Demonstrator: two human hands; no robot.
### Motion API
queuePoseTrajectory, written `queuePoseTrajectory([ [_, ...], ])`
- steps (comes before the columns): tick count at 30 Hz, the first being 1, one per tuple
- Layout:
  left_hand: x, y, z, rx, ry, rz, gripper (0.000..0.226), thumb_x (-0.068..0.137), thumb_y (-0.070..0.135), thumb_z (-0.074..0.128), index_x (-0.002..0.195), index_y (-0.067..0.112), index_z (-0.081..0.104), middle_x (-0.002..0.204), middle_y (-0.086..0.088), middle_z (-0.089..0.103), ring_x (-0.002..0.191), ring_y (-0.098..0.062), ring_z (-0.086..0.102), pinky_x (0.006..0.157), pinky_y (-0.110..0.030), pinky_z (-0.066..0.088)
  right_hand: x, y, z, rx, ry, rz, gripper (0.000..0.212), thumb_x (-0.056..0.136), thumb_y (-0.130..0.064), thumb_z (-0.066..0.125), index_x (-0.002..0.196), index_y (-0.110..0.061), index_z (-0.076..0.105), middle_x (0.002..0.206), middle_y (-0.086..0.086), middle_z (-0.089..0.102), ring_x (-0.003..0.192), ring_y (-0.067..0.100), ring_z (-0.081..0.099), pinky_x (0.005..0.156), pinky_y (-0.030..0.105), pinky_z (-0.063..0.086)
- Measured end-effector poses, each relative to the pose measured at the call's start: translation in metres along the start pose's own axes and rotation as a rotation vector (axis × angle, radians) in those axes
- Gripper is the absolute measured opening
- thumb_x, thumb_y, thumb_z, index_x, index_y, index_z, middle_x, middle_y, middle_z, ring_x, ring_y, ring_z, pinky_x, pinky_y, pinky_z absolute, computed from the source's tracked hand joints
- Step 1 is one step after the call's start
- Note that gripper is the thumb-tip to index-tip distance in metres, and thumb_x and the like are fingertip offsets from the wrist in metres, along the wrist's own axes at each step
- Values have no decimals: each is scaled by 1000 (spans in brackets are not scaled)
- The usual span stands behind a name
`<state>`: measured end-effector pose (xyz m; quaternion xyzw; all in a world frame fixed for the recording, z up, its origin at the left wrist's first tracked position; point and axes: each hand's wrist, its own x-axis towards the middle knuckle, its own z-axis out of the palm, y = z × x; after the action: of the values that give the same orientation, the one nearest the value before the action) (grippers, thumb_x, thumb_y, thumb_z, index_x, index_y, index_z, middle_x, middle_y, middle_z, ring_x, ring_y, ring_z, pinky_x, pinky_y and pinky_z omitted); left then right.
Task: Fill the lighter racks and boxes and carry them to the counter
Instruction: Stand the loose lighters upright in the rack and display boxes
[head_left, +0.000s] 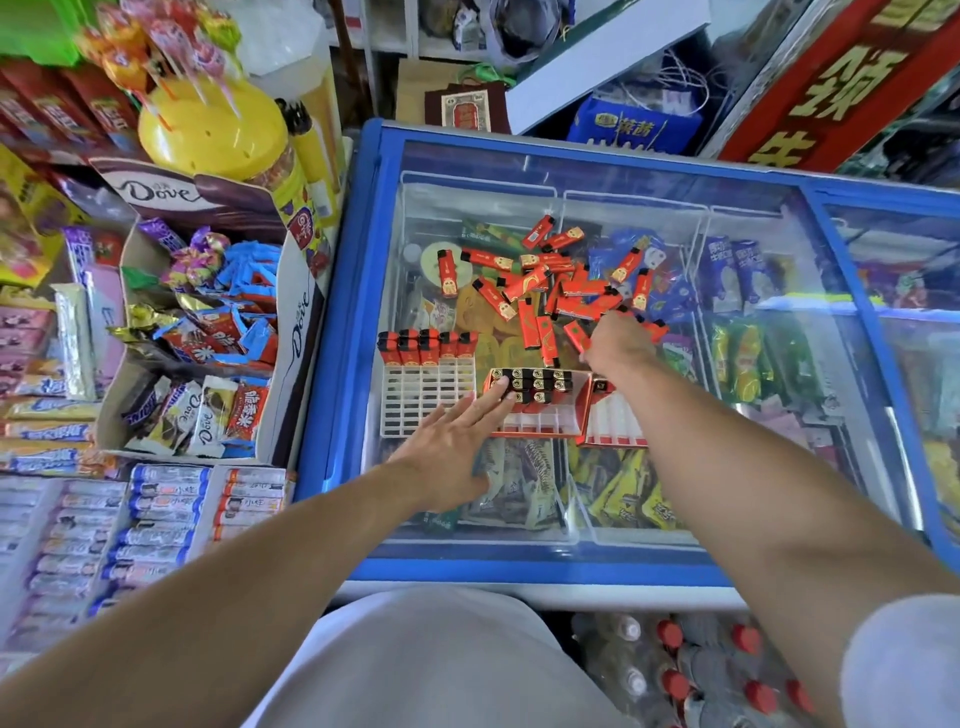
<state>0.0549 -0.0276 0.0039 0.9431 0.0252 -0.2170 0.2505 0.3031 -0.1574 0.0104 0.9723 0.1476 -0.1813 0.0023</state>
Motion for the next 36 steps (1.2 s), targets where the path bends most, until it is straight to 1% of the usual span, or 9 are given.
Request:
queuePoseTrajectory([
  [8, 1, 1, 2, -35, 7, -2, 113, 92, 32, 67, 154, 42, -27, 154, 26, -43, 155, -16, -13, 128, -47, 4, 0, 10, -12, 20, 39, -85, 16, 81, -21, 81, 70, -12, 72, 65, 1, 67, 60, 18, 64, 56, 27, 52],
  [13, 1, 1, 4, -52, 27, 5, 113, 91, 31, 67, 154, 42, -26, 154, 26, -42, 155, -15, -12, 128, -46, 6, -62, 32, -41, 334, 205, -136, 16, 86, -35, 77, 94, -25, 67, 86, -13, 67, 72, 8, 62, 65, 29, 50],
  [16, 0, 2, 7, -63, 54, 8, 114, 91, 32, 68, 155, 41, -25, 154, 27, -42, 156, -14, -9, 128, -45, 7, -105, 45, -43, 475, 58, -178, 18, 91, -42, 70, 101, -29, 64, 88, -19, 65, 72, -2, 60, 61, 24, 44],
  [20, -1, 3, 6, -71, 76, 19, 113, 91, 33, 69, 156, 38, -24, 155, 26, -41, 156, -14, -5, 128, -44, 9, -134, 54, -25, 497, -37, -224, 12, 95, -36, 66, 107, -33, 69, 92, -18, 65, 49, -6, 51, 48, 10, 32],
  [24, -3, 5, 5, -103, 83, 17, 114, 90, 30, 71, 157, 38, -21, 157, 26, -38, 156, -16, 4, 126, -42, 19, -133, 46, 4, 573, 61, -216, 11, 94, -30, 68, 105, -30, 66, 63, -12, 61, 40, 3, 48, 42, 13, 30],
  [26, -3, 5, 6, -114, 87, 18, 115, 89, 30, 72, 157, 39, -20, 157, 27, -38, 156, -16, 4, 125, -44, 23, -130, 37, 17, 585, 103, -239, 9, 94, -34, 66, 103, -33, 65, 60, -8, 63, 37, 7, 44, 42, 24, 33],
  [30, -1, 4, 6, -108, 91, 26, 115, 89, 32, 73, 158, 38, -19, 158, 26, -36, 157, -16, 3, 125, -45, 23, -125, 23, 33, 637, 143, -227, 12, 92, -39, 70, 97, -29, 67, 73, -11, 69, 48, 3, 54, 48, 25, 42],
  [34, -2, 4, 7, -112, 106, 32, 113, 90, 35, 72, 158, 38, -19, 159, 26, -35, 157, -15, 5, 126, -44, 20, -125, 22, 38, 518, 14, -279, 26, 99, -35, 61, 124, -29, 60, 110, -1, 73, 77, 9, 67, 71, 32, 56],
  [36, -2, 4, 7, -110, 107, 35, 113, 90, 34, 72, 157, 38, -19, 159, 26, -35, 156, -15, 5, 126, -43, 20, -125, 25, 40, 434, 56, -321, 31, 101, -37, 57, 130, -27, 60, 114, 3, 72, 89, 16, 69, 78, 33, 57],
])
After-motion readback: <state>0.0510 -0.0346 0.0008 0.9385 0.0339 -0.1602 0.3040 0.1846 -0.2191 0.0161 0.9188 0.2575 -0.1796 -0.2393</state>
